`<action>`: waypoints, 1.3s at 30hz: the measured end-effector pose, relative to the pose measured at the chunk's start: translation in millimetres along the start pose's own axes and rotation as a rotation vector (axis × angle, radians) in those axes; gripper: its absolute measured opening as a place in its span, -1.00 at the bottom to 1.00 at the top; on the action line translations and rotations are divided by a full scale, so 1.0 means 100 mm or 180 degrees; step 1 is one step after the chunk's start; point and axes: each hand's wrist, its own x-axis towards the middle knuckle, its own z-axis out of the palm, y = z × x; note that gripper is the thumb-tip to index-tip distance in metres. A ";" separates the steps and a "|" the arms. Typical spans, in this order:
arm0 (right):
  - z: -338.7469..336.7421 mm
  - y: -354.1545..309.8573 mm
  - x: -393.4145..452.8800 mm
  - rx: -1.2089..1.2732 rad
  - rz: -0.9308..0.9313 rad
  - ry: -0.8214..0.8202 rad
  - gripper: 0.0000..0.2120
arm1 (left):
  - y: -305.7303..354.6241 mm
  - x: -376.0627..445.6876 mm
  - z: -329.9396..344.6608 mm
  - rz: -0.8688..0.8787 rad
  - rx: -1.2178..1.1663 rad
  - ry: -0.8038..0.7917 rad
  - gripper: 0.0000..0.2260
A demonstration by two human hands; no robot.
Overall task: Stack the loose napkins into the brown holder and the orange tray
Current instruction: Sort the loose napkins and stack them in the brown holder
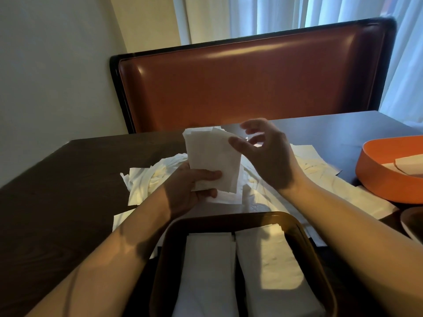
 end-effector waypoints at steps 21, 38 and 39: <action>0.07 -0.07 -0.06 0.1120 0.0369 -0.0194 -0.94 | 0.06 -0.03 -0.02 -0.0746 -0.0663 -0.0870 -0.27; 0.10 0.04 -0.02 0.0292 0.0191 -0.0796 -0.68 | 0.00 0.12 -0.14 0.0415 -0.1140 -0.0068 -0.57; 0.11 0.03 -0.02 0.0364 0.0299 -0.0975 -0.67 | 0.00 0.12 -0.13 0.0596 -0.1136 0.0013 -0.60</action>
